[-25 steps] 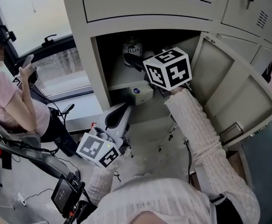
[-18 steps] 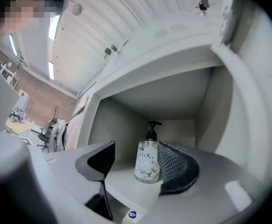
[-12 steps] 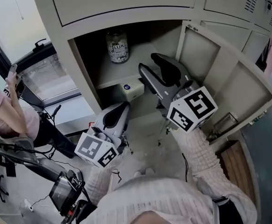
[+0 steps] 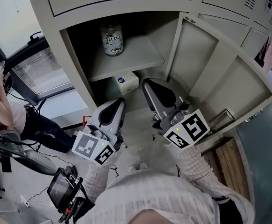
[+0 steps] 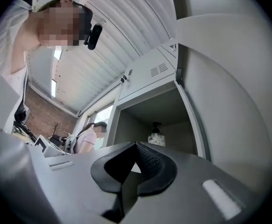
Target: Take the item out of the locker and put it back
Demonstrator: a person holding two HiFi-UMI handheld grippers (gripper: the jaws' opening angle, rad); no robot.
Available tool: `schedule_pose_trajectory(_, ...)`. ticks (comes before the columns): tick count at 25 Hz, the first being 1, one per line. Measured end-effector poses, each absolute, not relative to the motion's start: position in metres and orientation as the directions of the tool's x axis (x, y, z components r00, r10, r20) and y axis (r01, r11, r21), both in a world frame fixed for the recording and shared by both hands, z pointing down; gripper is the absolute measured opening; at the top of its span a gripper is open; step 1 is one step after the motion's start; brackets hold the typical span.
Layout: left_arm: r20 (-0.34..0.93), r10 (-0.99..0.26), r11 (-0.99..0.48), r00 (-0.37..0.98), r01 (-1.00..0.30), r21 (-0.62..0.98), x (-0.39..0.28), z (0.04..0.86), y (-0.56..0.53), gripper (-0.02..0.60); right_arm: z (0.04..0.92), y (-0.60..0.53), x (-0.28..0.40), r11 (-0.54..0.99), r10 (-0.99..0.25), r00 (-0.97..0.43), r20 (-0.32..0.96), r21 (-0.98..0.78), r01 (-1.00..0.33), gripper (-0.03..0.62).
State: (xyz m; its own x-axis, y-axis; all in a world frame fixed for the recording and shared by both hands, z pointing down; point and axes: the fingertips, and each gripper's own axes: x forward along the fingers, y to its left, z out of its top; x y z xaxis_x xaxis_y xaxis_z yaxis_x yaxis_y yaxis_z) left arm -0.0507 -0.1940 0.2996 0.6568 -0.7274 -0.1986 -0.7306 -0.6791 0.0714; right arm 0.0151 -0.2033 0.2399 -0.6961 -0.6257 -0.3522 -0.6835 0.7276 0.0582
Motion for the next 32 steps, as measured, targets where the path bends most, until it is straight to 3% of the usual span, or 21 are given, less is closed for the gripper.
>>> schedule_pose_trajectory(11,-0.192,-0.73,-0.679,0.655,-0.727,0.102,-0.053,0.32,-0.184,0.008,0.271,-0.167,0.013,0.806,-0.533,-0.75,-0.392,0.034,-0.59,-0.002)
schedule_pose_trajectory(32,-0.173,-0.724,-0.689,0.667,-0.711,0.141,-0.047,0.335,-0.177,0.008,0.311,-0.176,0.009,0.786,-0.599,-0.773,-0.209,0.032,-0.617,-0.002)
